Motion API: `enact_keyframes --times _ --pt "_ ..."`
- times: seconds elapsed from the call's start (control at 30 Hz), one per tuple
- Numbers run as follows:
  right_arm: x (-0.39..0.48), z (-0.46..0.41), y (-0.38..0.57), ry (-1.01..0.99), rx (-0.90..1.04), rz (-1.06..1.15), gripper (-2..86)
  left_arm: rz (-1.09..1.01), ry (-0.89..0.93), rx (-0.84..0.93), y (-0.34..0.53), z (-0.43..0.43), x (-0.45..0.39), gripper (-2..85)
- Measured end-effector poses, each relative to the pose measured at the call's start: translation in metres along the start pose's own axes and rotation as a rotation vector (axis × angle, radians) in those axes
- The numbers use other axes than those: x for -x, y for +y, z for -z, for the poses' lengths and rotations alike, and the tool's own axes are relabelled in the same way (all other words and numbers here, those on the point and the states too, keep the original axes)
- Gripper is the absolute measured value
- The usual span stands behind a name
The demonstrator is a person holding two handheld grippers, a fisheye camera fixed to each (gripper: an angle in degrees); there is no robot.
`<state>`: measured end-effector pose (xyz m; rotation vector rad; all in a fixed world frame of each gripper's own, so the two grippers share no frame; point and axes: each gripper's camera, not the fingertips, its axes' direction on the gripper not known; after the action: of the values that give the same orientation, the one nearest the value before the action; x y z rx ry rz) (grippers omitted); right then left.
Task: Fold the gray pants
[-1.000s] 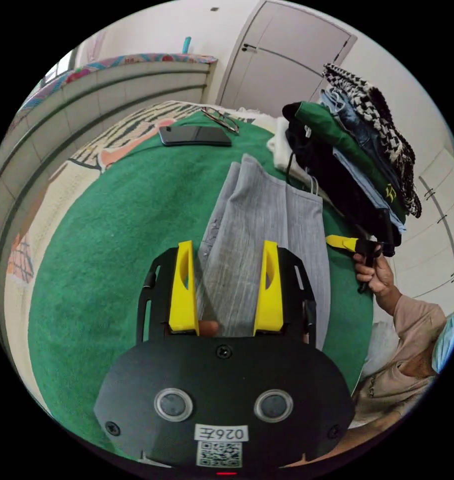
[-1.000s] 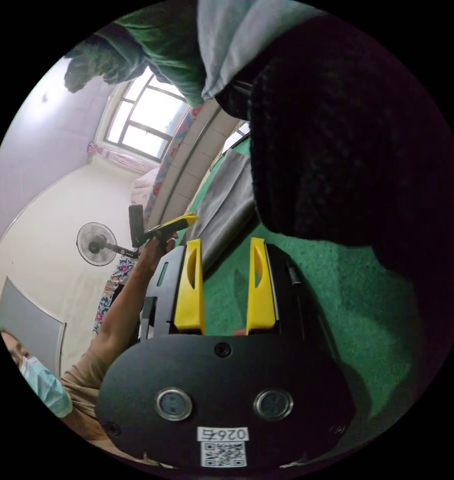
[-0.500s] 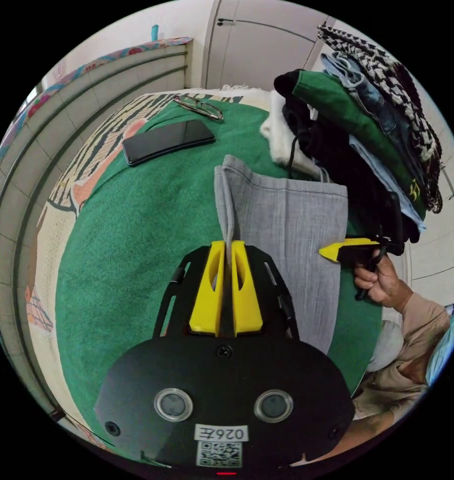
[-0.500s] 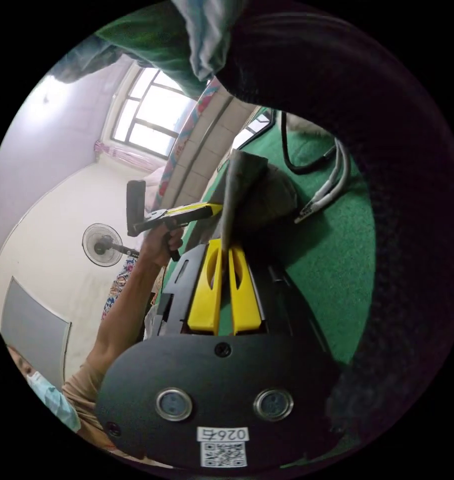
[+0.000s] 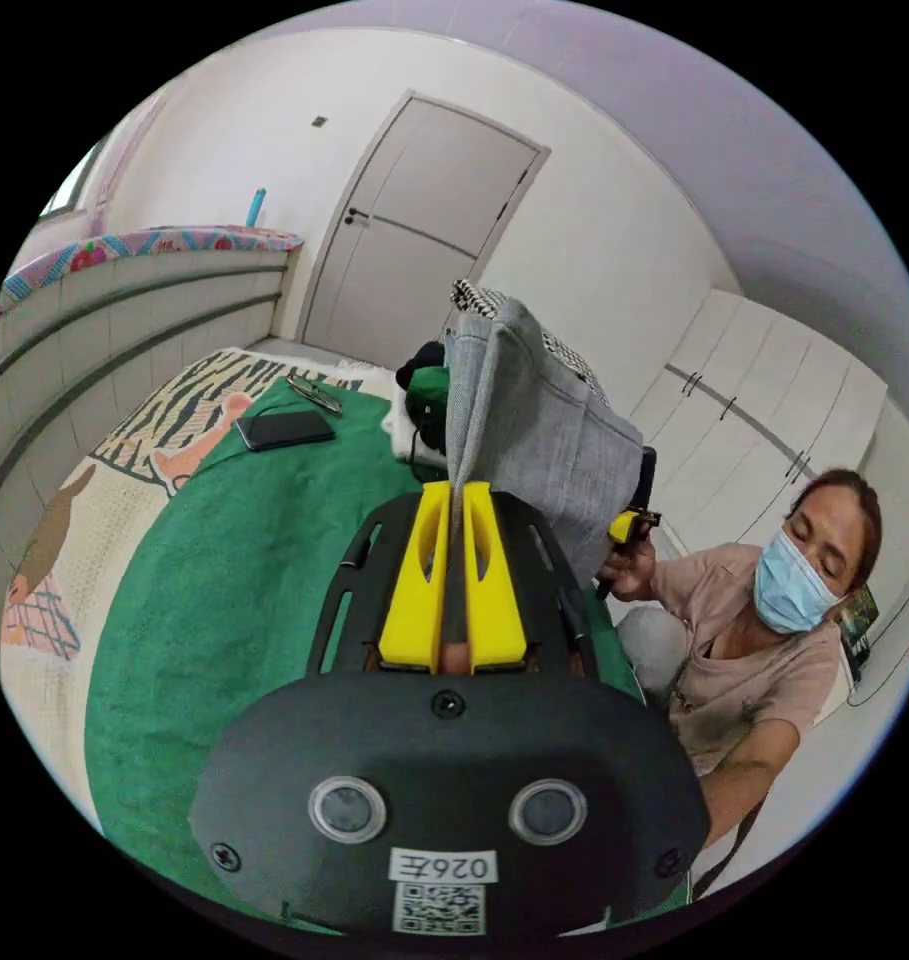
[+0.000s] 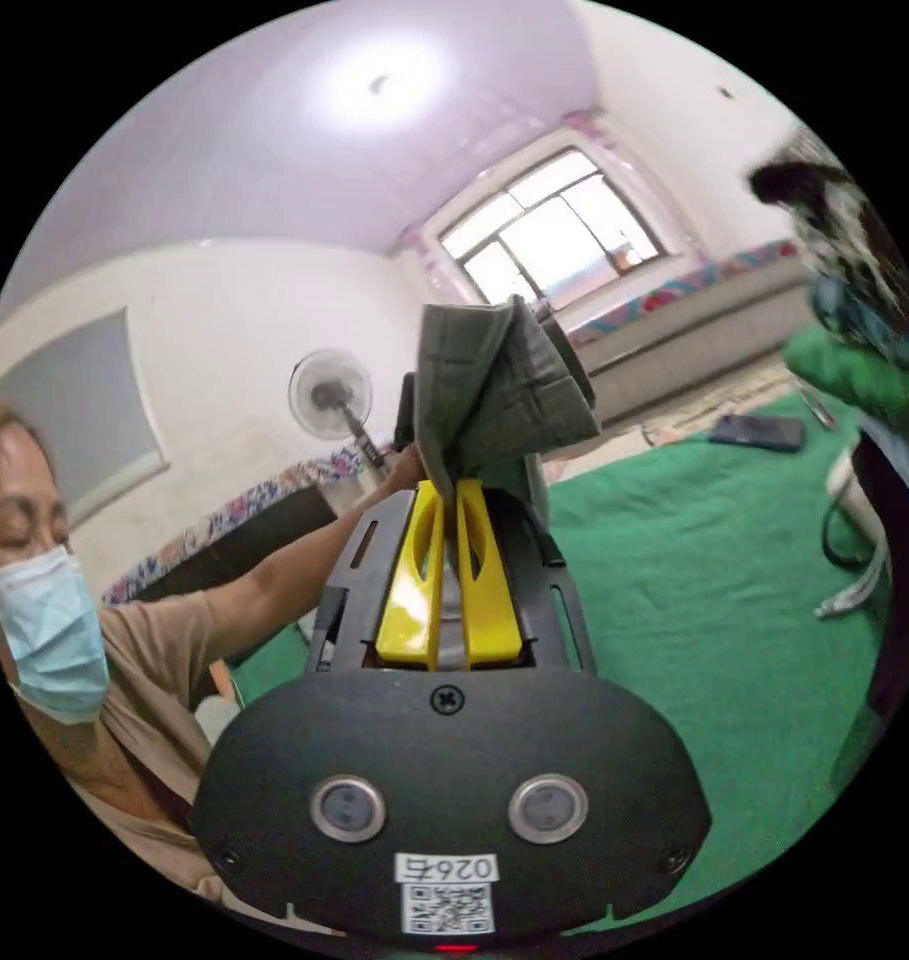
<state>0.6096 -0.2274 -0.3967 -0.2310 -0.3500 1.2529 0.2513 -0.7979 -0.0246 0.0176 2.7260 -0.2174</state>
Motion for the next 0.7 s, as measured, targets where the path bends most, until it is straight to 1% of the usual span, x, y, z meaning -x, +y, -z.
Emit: enact_keyframes --times 0.07,0.1,0.17,0.2,0.27,0.3,0.37,0.4,0.43,0.47,0.53,0.57,0.6,0.63,0.7 --pt "0.045 -0.047 0.007 -0.049 0.115 0.134 -1.5 -0.013 -0.012 -0.042 0.024 0.037 -0.011 0.3" --pt "0.054 -0.061 0.01 -0.063 0.149 0.158 -1.5 -0.002 -0.026 -0.061 0.044 0.06 -0.016 0.2" --pt "0.085 -0.119 0.029 -0.11 0.296 0.232 -1.5 0.04 -0.048 -0.088 0.078 0.091 -0.021 0.1" --pt "0.092 -0.134 0.035 -0.117 0.336 0.249 -1.5 0.089 -0.062 -0.096 0.103 0.107 -0.022 0.0" --pt "0.114 -0.197 0.067 -0.121 0.513 0.322 -1.4 0.182 -0.095 -0.1 0.142 0.127 -0.021 -0.3" --pt "0.117 -0.212 0.077 -0.117 0.557 0.336 -1.3 0.267 -0.127 -0.094 0.168 0.137 -0.019 -0.3" --pt "0.125 -0.264 0.113 -0.103 0.719 0.386 -0.6 0.374 -0.21 -0.051 0.204 0.147 -0.02 -0.5" --pt "0.127 -0.276 0.12 -0.103 0.763 0.4 -0.3 0.442 -0.298 -0.017 0.222 0.152 -0.023 -0.7" --pt "0.127 -0.299 0.131 -0.084 0.865 0.417 1.3 0.504 -0.397 0.008 0.237 0.16 -0.028 -0.9" --pt "0.127 -0.313 0.137 -0.111 0.942 0.427 2.8 0.538 -0.443 0.015 0.242 0.164 -0.03 -0.9" --pt "0.124 -0.319 0.137 -0.206 0.984 0.387 4.3 0.636 -0.572 0.04 0.255 0.185 -0.043 -1.0" --pt "0.123 -0.315 0.135 -0.272 0.997 0.376 4.4 0.643 -0.58 0.047 0.255 0.189 -0.048 -1.0" --pt "0.124 -0.311 0.134 -0.294 1.004 0.38 4.3 0.645 -0.586 0.053 0.251 0.197 -0.057 -1.0" --pt "0.123 -0.302 0.13 -0.295 0.98 0.395 4.1 0.623 -0.598 0.027 0.241 0.2 -0.07 -1.0" --pt "0.116 -0.289 0.124 -0.233 0.901 0.412 3.3 0.54 -0.607 -0.037 0.22 0.194 -0.09 -1.0"
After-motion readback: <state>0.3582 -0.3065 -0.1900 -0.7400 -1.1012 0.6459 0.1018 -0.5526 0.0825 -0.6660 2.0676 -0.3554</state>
